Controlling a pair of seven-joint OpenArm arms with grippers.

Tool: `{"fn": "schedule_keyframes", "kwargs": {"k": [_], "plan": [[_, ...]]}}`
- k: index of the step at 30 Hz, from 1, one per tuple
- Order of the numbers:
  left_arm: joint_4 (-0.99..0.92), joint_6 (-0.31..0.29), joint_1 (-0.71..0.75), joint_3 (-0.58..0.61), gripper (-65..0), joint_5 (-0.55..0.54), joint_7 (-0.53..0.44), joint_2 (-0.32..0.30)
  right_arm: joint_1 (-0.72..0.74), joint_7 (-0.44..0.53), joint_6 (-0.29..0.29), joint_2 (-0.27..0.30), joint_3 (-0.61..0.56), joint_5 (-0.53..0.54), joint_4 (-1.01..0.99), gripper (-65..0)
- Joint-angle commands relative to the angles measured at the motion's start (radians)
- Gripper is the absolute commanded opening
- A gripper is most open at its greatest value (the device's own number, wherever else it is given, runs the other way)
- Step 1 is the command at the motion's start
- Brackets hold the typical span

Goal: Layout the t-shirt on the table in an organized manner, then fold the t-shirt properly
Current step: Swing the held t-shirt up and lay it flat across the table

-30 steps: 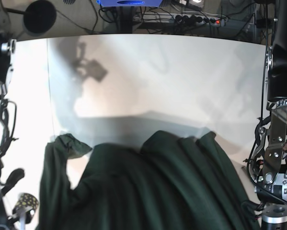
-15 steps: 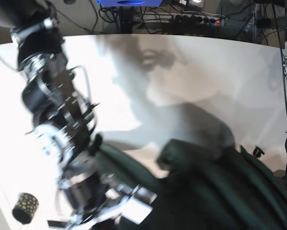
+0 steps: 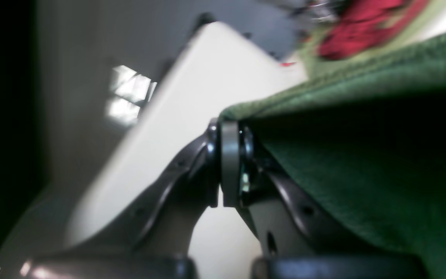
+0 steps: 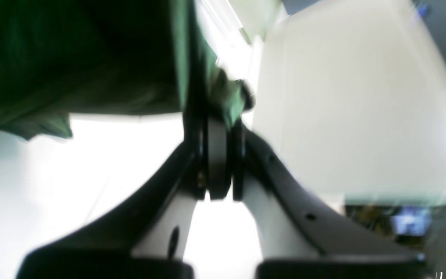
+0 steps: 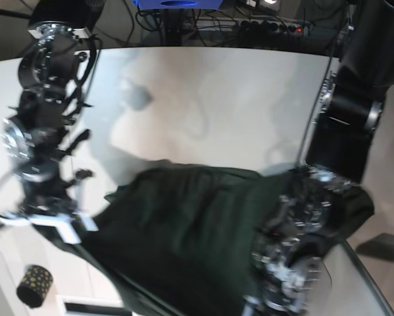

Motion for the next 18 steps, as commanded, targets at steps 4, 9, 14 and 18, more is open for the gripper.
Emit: {"fn": "schedule_keyframes", "kwargs": {"k": [4,9,14,18], "plan": [[-0.271,0.175,-0.045,0.094,-65.0,0.024,-0.166,0.120,-0.043,-0.011,-0.027,0.007,0.200,0.083,-0.044,-64.4],[-0.690,0.290,-0.120,0.188,-65.0,0.016,-0.300,0.277,-0.055,-0.011,-0.027,0.027,0.261,0.108,-0.171,-64.4],[-0.951,0.302,-0.160,0.191,-43.1,0.012,-0.458,0.342,-0.021,-0.011,-0.027,0.027,0.263,0.103,-0.265,-64.4],[-0.948,0.371,-0.154,0.191,-42.0,0.012,-0.470,0.342,0.033,-0.011,-0.027,0.027,0.258,0.100,-0.296,-64.4]]}}
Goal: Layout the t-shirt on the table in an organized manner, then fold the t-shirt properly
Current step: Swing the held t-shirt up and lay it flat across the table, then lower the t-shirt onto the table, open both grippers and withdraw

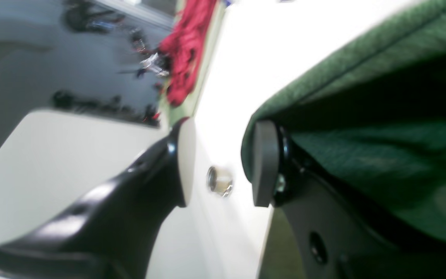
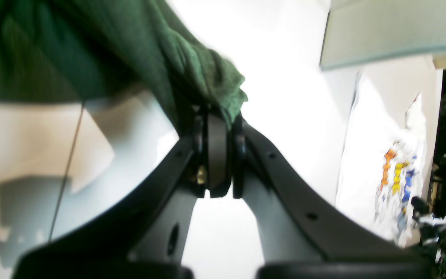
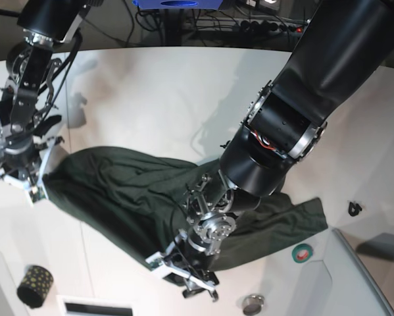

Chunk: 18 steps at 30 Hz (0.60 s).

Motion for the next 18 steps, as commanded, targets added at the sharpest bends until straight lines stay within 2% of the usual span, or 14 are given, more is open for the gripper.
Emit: {"fn": "schedule_keyframes", "kwargs": {"k": [1,5,6,7,10,11,15,18], "plan": [[0.018,0.041,-0.047,-0.004,-42.0,0.006,-0.010,0.010,0.024,0.021,-0.018,0.007,-0.004,-0.004,0.017,-64.4],[0.010,0.030,-0.056,-0.006,-41.6,0.005,-0.009,0.010,0.063,0.021,-0.018,0.007,-0.005,-0.030,0.017,-64.4],[0.010,0.027,-0.056,-0.007,-39.7,0.005,-0.007,0.010,0.073,0.021,-0.018,0.007,-0.005,-0.054,0.014,-64.4],[0.010,0.027,-0.056,-0.021,-34.1,0.005,-0.007,0.010,0.080,0.021,-0.018,0.004,-0.005,-0.068,0.014,-64.4],[0.010,0.026,-0.061,-0.103,-6.1,0.006,-0.007,0.010,0.081,0.021,-0.018,-0.001,-0.007,-0.086,0.016,-64.4],[0.010,0.026,-0.067,-0.121,0.0,0.006,-0.012,0.010,0.081,0.021,-0.018,-0.001,-0.010,-0.086,0.016,-64.4],[0.018,0.029,-0.073,-0.133,0.0,0.005,-0.017,0.010,0.060,0.021,-0.018,-0.001,-0.019,-0.086,0.016,-64.4],[0.018,0.029,-0.092,-0.135,0.0,-0.084,-0.015,0.010,0.058,0.021,-0.018,-0.001,-0.019,-0.083,0.016,-64.4]]}}
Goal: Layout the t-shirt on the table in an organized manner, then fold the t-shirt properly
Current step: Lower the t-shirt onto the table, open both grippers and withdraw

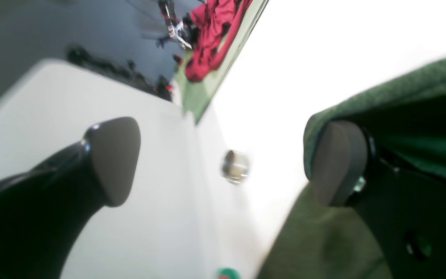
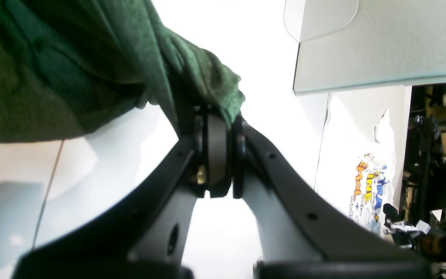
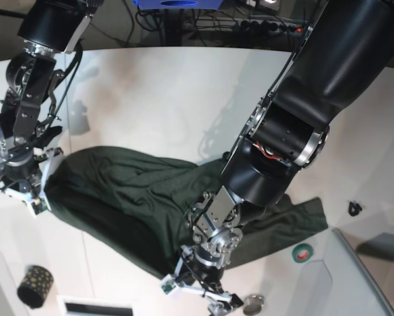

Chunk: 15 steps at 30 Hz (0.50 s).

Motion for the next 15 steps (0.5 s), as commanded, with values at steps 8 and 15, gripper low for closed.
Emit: {"fn": "schedule_keyframes", "kwargs": {"k": [8,15], "plan": [[-0.022,-0.050,-0.040,0.400,0.0,-0.058,-0.008,0.005,0.015,0.014,-0.015,-0.003,-0.001,-0.004,0.016,-64.4],[0.014,-0.412,-0.087,0.305,0.0,-0.560,0.104,0.005,0.001,0.014,-0.015,-0.008,-0.001,-0.007,0.023,-64.4]]}}
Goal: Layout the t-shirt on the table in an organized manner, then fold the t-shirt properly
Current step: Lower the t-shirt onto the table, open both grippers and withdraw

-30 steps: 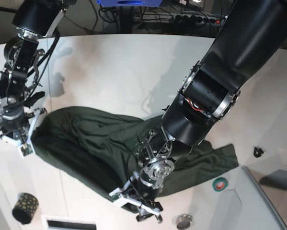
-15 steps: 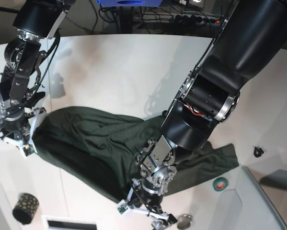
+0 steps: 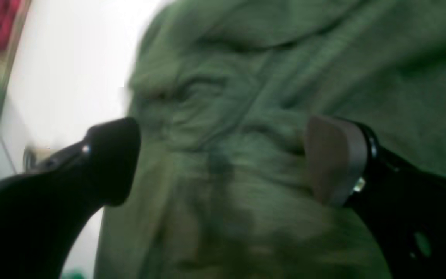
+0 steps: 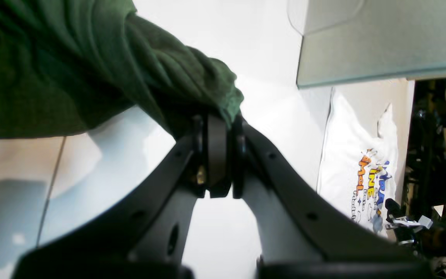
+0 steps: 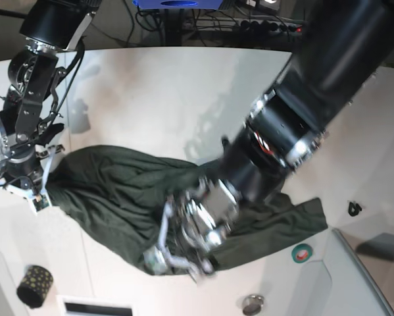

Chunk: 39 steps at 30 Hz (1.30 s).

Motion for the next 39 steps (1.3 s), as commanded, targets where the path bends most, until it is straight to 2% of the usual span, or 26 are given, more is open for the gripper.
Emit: {"fn": "schedule_keyframes", "kwargs": {"k": [1,5,10,15,20,24,28,30,33,35,39], "plan": [[0.028,0.017,-0.081,-0.015,0.0,-0.042,-0.018,0.016,0.016,0.017,-0.012,0.004,-0.001,-0.003,0.021,-64.4],[0.062,0.019,-0.113,-0.018,0.0,-0.186,0.001,0.016,0.016,0.017,-0.012,0.004,-0.001,-0.002,0.021,-64.4],[0.099,0.016,-0.067,-0.007,0.0,-0.219,0.066,-0.007,0.022,0.017,-0.012,0.007,-0.001,0.000,0.023,-64.4],[0.241,0.019,0.106,-0.016,0.0,-0.076,0.196,-0.091,0.052,0.020,-0.012,0.012,-0.003,0.000,0.018,-64.4],[0.608,0.020,0.335,-0.041,0.0,0.041,0.350,-0.246,0.155,0.022,-0.007,0.015,-0.004,-0.002,-0.043,-64.4],[0.849,0.022,0.510,-0.229,0.0,0.144,0.414,-0.337,0.310,0.022,-0.010,0.061,-0.010,-0.003,-0.233,-64.4],[0.999,0.011,0.663,-0.467,0.0,0.239,0.410,-0.358,0.480,0.023,-0.013,0.117,-0.024,0.001,-0.480,-64.4],[1.067,0.008,0.718,-0.558,0.0,0.243,0.410,-0.358,0.565,0.023,-0.050,0.125,-0.012,0.001,-0.598,-63.8],[1.162,-0.041,0.773,-0.651,0.0,0.243,0.413,-0.357,0.646,0.025,-0.131,0.163,-0.021,0.001,-0.764,-62.6],[1.213,-0.050,0.803,-0.691,0.0,0.243,0.414,-0.357,0.701,0.025,-0.151,0.167,-0.018,0.001,-0.867,-56.6],[1.268,-0.052,0.858,-0.731,0.0,0.243,0.414,-0.357,0.755,0.017,-0.150,0.182,-0.021,-0.003,-1.042,-28.1]]}}
